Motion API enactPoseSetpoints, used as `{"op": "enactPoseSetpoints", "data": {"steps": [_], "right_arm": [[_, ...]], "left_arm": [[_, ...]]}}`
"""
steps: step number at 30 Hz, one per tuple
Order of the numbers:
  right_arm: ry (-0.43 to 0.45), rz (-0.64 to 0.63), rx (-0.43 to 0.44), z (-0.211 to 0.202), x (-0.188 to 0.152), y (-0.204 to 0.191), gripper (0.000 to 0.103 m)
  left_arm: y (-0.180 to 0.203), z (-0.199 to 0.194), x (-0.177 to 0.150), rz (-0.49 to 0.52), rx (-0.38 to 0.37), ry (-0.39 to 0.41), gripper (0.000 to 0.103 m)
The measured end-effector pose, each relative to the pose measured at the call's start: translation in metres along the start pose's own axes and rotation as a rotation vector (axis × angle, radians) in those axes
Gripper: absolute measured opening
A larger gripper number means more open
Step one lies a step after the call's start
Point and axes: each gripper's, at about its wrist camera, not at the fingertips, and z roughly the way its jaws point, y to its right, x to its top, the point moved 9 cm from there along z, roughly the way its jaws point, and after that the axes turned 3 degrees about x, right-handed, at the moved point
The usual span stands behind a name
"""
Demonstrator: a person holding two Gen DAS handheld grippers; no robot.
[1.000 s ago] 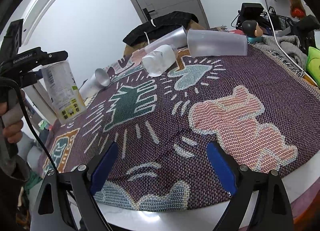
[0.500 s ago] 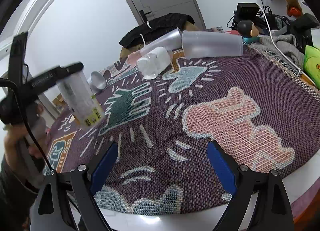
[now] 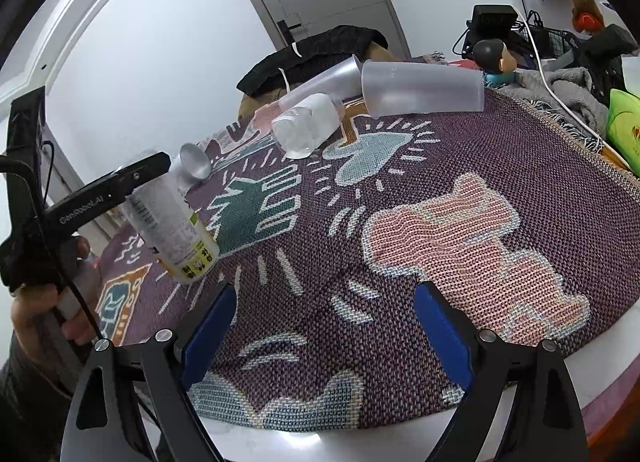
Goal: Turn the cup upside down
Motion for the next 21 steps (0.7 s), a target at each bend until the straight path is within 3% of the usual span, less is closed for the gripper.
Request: {"op": "enactPoseSetpoints", "data": {"steps": [10, 14, 21], "right_arm": [[-0.002, -0.025, 0.010, -0.005, 0.000, -0.009, 0.091], [0.005, -0.040, 0.011, -0.010, 0.003, -0.014, 0.091], [0.035, -0.075, 0.007, -0.022, 0.015, -0.027, 0.091]], "left_arm": [[-0.005, -0.030, 0.005, -0.020, -0.031, 0.010, 0.078], [-0.013, -0.049, 0.008, -0.050, -0.018, 0.043, 0.101], [-0.034, -0.079, 0.014, -0.109, -0.006, 0.090, 0.103]]}}
